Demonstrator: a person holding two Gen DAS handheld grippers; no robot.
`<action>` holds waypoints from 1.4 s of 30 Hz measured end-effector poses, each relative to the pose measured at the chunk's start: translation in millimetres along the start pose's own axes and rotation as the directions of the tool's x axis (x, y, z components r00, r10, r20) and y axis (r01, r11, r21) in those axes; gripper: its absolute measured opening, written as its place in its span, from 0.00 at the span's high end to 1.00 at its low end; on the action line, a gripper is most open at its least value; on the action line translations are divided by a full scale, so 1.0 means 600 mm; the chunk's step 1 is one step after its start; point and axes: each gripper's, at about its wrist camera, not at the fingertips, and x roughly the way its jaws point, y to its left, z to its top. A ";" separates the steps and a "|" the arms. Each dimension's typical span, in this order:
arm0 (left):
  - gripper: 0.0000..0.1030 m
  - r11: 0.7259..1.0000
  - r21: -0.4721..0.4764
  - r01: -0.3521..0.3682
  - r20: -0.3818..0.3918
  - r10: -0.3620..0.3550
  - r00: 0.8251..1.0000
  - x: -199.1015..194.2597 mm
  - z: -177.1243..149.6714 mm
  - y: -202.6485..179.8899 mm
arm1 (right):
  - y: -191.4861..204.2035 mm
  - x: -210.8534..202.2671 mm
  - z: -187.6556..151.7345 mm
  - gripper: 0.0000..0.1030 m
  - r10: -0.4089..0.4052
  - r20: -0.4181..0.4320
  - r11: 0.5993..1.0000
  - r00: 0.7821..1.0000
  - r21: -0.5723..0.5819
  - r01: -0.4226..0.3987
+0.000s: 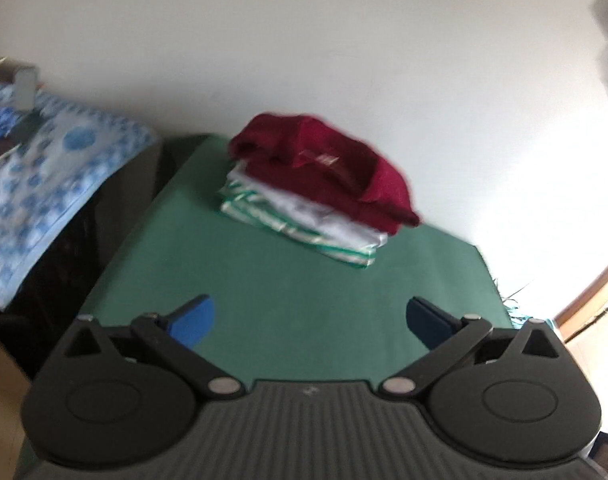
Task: Fold clothes
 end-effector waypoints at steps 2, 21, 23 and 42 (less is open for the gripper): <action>0.01 0.976 0.144 -0.163 -0.026 0.169 0.985 0.024 -0.001 -0.020 | -0.001 -0.001 -0.005 0.11 0.005 -0.001 1.000 1.000 -0.003 -0.005; 0.01 0.950 0.314 0.006 -0.168 0.049 0.985 0.066 -0.081 -0.092 | -0.105 -0.012 -0.037 0.09 -0.238 -0.004 0.964 0.971 0.125 0.236; 0.02 0.926 0.377 0.008 -0.149 0.052 0.987 0.065 -0.086 -0.122 | -0.120 -0.014 -0.038 0.09 -0.254 -0.010 0.957 0.967 0.143 0.253; 0.01 0.890 0.416 -0.184 -0.028 0.215 0.976 0.051 -0.094 -0.122 | -0.092 0.003 -0.034 0.09 -0.101 -0.010 0.993 0.995 0.062 0.102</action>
